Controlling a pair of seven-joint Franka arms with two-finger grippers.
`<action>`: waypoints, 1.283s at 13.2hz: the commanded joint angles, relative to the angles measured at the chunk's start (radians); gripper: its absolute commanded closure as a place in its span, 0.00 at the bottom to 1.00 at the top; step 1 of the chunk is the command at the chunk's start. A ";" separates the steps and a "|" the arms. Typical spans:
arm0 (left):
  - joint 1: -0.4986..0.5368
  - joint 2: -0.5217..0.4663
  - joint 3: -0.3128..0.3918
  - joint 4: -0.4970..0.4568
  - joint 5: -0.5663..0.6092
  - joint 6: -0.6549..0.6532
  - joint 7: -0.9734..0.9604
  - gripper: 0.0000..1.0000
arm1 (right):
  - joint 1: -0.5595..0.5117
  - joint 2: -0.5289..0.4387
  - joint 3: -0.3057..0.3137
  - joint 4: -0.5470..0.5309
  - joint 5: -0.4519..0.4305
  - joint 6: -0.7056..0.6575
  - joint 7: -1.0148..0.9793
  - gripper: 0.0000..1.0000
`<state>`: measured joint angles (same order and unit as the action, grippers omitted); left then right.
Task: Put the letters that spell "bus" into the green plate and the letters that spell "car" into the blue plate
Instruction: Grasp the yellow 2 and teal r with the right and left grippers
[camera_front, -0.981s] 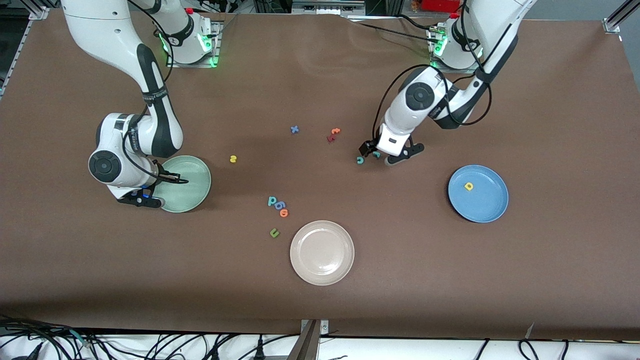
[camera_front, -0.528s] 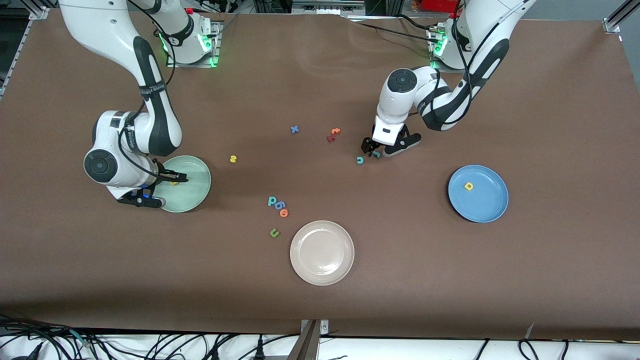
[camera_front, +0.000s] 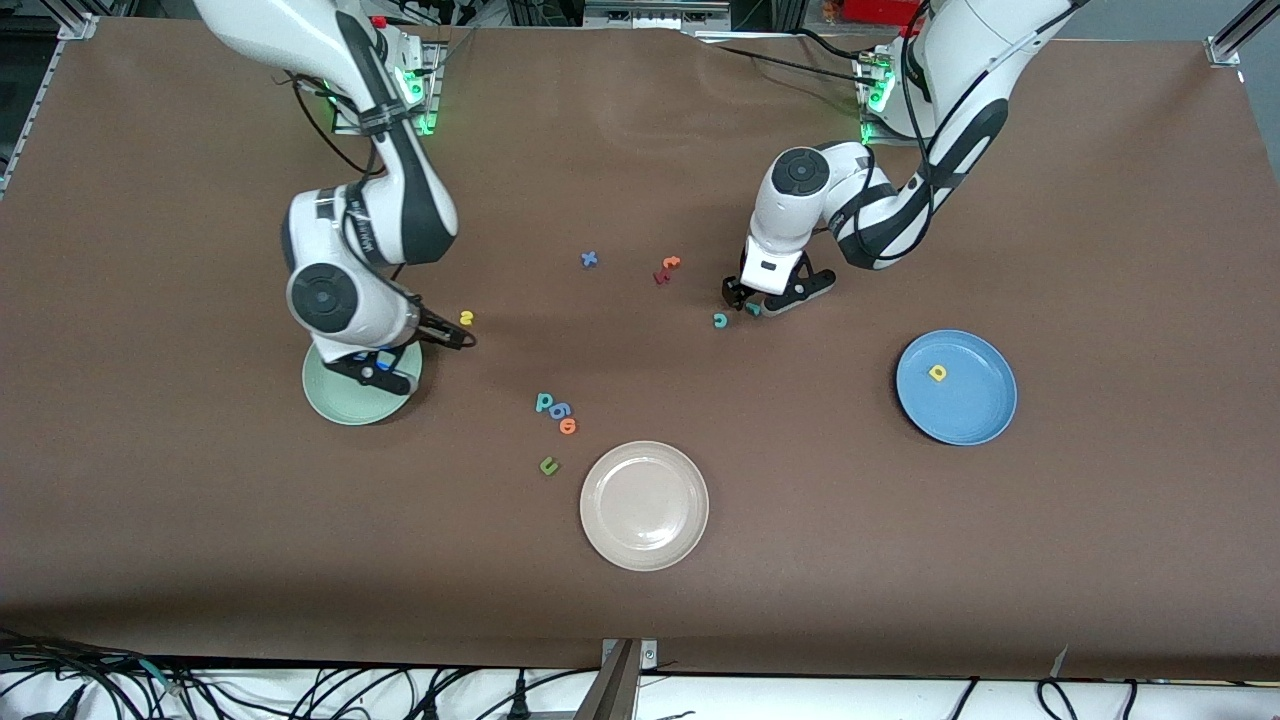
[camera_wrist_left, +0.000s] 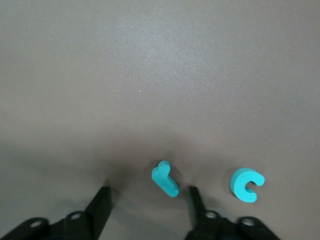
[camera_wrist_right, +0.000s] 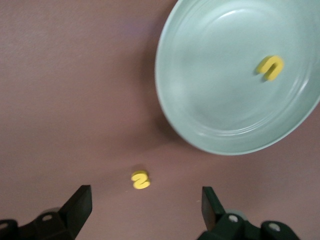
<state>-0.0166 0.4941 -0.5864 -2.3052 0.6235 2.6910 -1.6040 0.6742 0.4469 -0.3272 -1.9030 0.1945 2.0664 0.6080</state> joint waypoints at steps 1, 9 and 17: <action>-0.008 0.026 0.005 0.044 0.039 -0.005 -0.022 0.41 | -0.008 0.003 0.034 -0.062 0.016 0.099 0.051 0.05; -0.008 0.032 0.005 0.056 0.055 -0.023 -0.020 0.56 | -0.008 -0.007 0.085 -0.243 0.036 0.321 0.069 0.17; -0.008 0.043 0.007 0.056 0.055 -0.026 -0.020 0.73 | -0.008 -0.005 0.086 -0.265 0.063 0.368 0.067 0.42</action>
<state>-0.0183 0.5035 -0.5887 -2.2716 0.6290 2.6556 -1.6039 0.6718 0.4721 -0.2524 -2.1290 0.2396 2.4085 0.6694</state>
